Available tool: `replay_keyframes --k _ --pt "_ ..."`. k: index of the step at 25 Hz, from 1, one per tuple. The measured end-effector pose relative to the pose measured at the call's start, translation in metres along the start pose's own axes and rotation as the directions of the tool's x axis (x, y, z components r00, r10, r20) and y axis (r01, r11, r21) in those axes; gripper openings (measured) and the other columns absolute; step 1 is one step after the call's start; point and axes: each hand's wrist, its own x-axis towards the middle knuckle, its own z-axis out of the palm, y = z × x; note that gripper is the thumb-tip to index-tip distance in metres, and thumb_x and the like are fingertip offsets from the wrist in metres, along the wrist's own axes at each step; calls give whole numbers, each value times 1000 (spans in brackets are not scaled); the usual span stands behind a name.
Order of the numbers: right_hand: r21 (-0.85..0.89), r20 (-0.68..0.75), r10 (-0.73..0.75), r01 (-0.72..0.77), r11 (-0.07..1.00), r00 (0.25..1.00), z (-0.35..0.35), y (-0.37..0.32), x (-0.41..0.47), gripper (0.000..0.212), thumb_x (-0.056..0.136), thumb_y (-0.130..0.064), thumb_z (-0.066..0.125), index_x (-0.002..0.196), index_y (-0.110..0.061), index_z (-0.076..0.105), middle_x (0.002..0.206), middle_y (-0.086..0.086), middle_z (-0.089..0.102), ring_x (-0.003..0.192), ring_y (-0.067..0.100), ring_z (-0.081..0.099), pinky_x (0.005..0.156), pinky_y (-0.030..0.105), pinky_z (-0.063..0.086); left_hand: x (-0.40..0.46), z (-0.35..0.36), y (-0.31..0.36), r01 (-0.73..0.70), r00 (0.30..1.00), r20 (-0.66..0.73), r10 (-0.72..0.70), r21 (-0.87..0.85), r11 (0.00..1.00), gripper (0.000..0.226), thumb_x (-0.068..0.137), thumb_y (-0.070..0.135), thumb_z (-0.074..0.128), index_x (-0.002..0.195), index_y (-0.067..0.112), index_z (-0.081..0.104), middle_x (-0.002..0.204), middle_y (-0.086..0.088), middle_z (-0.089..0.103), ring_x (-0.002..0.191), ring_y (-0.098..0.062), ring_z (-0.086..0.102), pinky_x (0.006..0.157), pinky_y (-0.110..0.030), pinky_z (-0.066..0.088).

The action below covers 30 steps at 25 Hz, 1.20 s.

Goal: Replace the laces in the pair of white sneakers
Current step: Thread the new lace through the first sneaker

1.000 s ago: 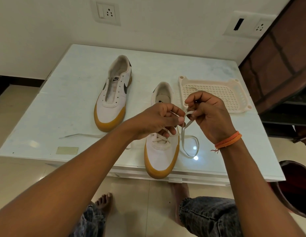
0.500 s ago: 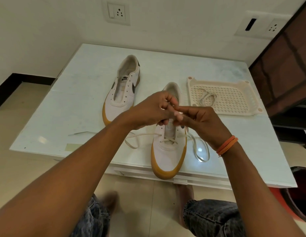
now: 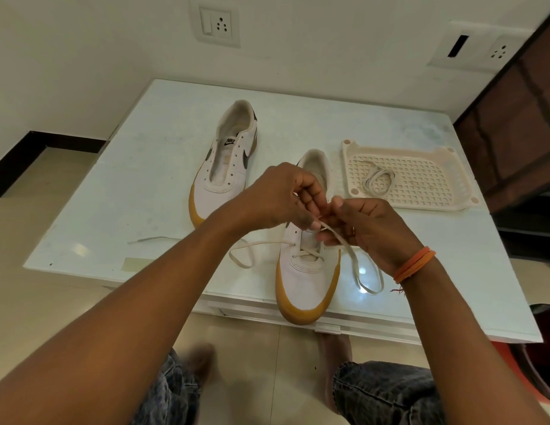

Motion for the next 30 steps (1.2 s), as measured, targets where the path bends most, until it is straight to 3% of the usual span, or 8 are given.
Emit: replay_keyframes --k 5,9,15,20,22,25,27,30 --pt "137 -19 143 -139 981 990 5 8 1 28 72 -20 73 94 -3 74 82 15 72 68 20 63 67 30 54 -1 7 0 -139 988 -31 149 208 968 28 66 1 85 88 8 69 76 1 69 64 -6 68 64 -22 58" --pt "-41 -84 76 -80 996 994 14 10 3 17 78 -9 74 93 -2 74 86 22 71 62 17 56 63 27 52 -2 13 -5 -215 972 -14 233 334 918 28 67 -2 83 88 6 67 77 0 63 66 -6 63 62 -28 56" --pt "-27 -131 80 -84 996 988 27 15 6 12 82 -9 71 93 -3 74 88 28 69 63 20 56 62 26 54 -2 10 -16 -150 981 -59 187 387 910 33 68 2 84 94 12 67 83 2 64 66 -9 67 64 -29 57" --pt "-154 -199 62 -94 984 978 27 19 7 5 87 -11 67 85 -9 71 75 15 66 62 15 56 64 25 54 -1 9 -21 -14 992 -113 63 391 920 43 66 9 87 103 16 68 95 5 63 73 -9 68 70 -26 58" --pt "-383 -337 -49 -90 919 940 30 29 9 8 90 -11 64 83 -11 68 82 7 64 71 13 55 72 26 50 -4 5 -30 151 976 -209 -64 433 889 28 71 12 84 96 15 72 93 3 68 82 -13 67 79 -30 56" --pt "-735 -377 -291 -93 672 879 46 42 8 7 87 -11 68 83 -15 65 106 3 46 87 14 50 78 24 44 -8 10 -36 297 946 -227 -230 330 896 8 78 9 79 85 10 75 73 2 69 70 -13 67 78 -28 57" --pt "-819 -357 -363 -101 565 861 56 50 8 7 83 -9 71 82 -15 68 112 6 42 100 24 48 83 33 44 -9 18 -35 324 943 -178 -282 285 902 6 78 7 77 84 7 76 67 4 65 66 -12 65 77 -28 58" --pt "-826 -403 -370 -158 540 837 64 53 10 8 82 -12 73 80 -19 69 115 6 43 111 28 40 86 34 31 -8 25 -35 356 927 -192 -321 190 915 6 78 5 77 84 5 76 73 -4 70 73 -19 70 78 -33 60"
